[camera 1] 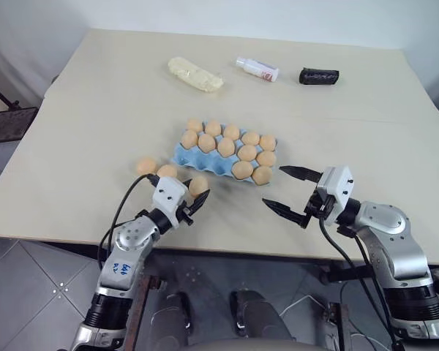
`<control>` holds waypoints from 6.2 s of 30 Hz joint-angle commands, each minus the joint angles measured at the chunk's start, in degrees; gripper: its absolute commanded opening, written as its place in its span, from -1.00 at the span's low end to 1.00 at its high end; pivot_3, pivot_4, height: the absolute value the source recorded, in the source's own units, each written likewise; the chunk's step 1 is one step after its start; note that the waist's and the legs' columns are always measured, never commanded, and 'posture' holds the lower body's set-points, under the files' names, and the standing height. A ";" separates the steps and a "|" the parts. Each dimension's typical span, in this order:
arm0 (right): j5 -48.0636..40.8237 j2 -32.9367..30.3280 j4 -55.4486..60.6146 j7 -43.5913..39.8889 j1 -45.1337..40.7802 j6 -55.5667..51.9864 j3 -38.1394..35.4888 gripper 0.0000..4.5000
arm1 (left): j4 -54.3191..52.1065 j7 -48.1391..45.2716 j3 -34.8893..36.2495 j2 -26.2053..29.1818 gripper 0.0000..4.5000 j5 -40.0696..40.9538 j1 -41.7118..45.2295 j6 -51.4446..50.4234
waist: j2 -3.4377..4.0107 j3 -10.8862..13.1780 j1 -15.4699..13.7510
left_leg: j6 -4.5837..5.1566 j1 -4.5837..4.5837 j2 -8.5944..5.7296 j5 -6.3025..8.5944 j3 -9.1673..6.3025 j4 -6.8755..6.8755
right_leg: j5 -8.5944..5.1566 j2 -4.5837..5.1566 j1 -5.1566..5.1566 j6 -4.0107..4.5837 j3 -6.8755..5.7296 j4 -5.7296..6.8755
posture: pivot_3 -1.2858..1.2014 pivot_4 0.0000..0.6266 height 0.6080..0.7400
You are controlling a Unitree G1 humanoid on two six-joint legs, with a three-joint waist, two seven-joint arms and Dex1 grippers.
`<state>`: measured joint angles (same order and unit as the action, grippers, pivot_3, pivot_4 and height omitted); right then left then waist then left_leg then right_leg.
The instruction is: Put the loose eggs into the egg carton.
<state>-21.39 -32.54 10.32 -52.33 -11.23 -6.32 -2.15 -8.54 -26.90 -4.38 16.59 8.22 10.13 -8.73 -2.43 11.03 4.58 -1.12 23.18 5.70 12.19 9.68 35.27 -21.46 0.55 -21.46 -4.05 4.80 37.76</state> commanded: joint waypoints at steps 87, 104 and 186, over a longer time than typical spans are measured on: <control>1.26 5.44 -1.82 0.25 -4.18 6.41 5.11 1.00 | 17.69 -6.32 3.54 0.42 -0.24 2.49 18.28 6.35 | -0.02 -0.01 -0.35 | 0.01 0.00 0.00 -0.06 0.03 0.05 | 0.00 -0.05 -0.05 0.04 -0.09 0.09 | 0.03 -0.52 1.00; 1.22 5.48 0.91 3.01 -2.12 5.91 5.04 1.00 | 21.08 -10.96 4.72 2.25 0.99 2.65 19.57 12.06 | -0.02 0.00 0.32 | -0.07 0.00 0.12 -0.02 0.17 0.06 | -0.01 -0.15 -0.10 -0.01 0.03 0.08 | 0.03 -0.52 1.00; 1.99 6.94 -0.27 3.36 -3.60 5.76 5.80 1.00 | 55.27 -9.26 8.82 -0.14 -0.19 1.63 38.19 19.92 | -0.03 -0.01 -0.02 | -0.02 0.03 0.00 0.01 0.26 0.28 | 0.03 -0.16 -0.14 -0.08 -0.16 0.16 | 0.03 -0.52 1.00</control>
<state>-19.12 -25.63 8.29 -49.27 -14.38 -1.19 4.38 46.02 -35.86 4.30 16.47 10.25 47.18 9.50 -2.46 11.02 4.55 -1.15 23.20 5.70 12.20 9.95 35.55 -21.44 0.36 -21.60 -4.13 4.63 37.92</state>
